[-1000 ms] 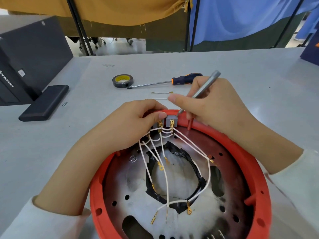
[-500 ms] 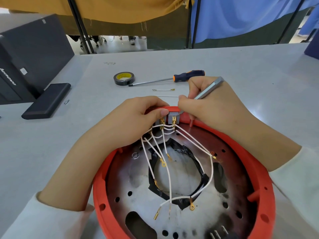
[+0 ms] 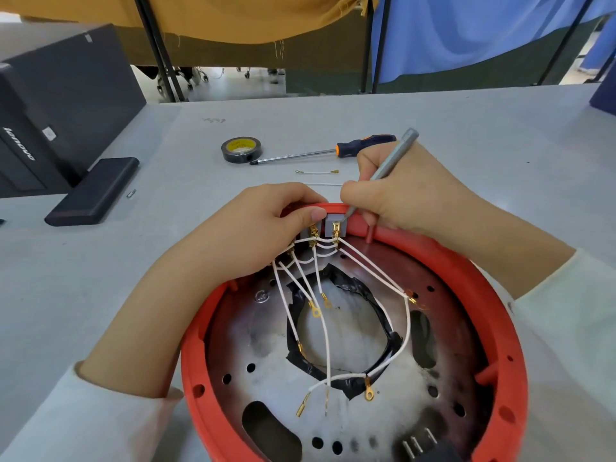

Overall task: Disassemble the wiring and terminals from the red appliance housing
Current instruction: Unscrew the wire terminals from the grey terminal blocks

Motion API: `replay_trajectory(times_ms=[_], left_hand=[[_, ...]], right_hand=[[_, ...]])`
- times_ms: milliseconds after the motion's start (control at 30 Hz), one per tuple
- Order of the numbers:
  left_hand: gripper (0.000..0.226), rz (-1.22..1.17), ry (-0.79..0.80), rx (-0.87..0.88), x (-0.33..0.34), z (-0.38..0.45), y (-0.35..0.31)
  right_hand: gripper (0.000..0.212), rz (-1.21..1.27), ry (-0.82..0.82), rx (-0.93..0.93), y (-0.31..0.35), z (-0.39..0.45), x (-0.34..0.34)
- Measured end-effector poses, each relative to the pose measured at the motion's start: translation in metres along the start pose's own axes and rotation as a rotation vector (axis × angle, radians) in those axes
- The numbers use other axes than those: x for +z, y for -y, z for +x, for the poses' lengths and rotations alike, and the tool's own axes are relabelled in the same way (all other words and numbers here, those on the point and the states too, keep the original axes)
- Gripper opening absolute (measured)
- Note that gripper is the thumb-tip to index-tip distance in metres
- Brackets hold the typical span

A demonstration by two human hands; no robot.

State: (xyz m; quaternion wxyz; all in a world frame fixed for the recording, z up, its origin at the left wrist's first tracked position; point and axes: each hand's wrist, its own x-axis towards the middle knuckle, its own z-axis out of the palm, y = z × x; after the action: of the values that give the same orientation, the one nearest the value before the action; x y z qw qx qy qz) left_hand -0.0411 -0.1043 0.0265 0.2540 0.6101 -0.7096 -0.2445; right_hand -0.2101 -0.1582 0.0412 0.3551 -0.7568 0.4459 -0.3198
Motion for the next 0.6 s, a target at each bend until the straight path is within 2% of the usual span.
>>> replay_trajectory(times_ms=[133,333,600], left_hand=[[0.017,-0.002,0.0,0.013,0.0,0.0,0.0],[0.021,0.003,-0.001,0.01,0.0,0.0,0.001],[0.023,0.007,0.001,0.015,-0.001,-0.001,0.0]], right_hand=[[0.027,-0.081,0.07,0.046,0.005,0.007,0.003],[0.028,-0.036,-0.129,-0.027,-0.004,-0.001,0.01],[0.036,-0.097,-0.178,-0.09,-0.005,-0.003,0.01]])
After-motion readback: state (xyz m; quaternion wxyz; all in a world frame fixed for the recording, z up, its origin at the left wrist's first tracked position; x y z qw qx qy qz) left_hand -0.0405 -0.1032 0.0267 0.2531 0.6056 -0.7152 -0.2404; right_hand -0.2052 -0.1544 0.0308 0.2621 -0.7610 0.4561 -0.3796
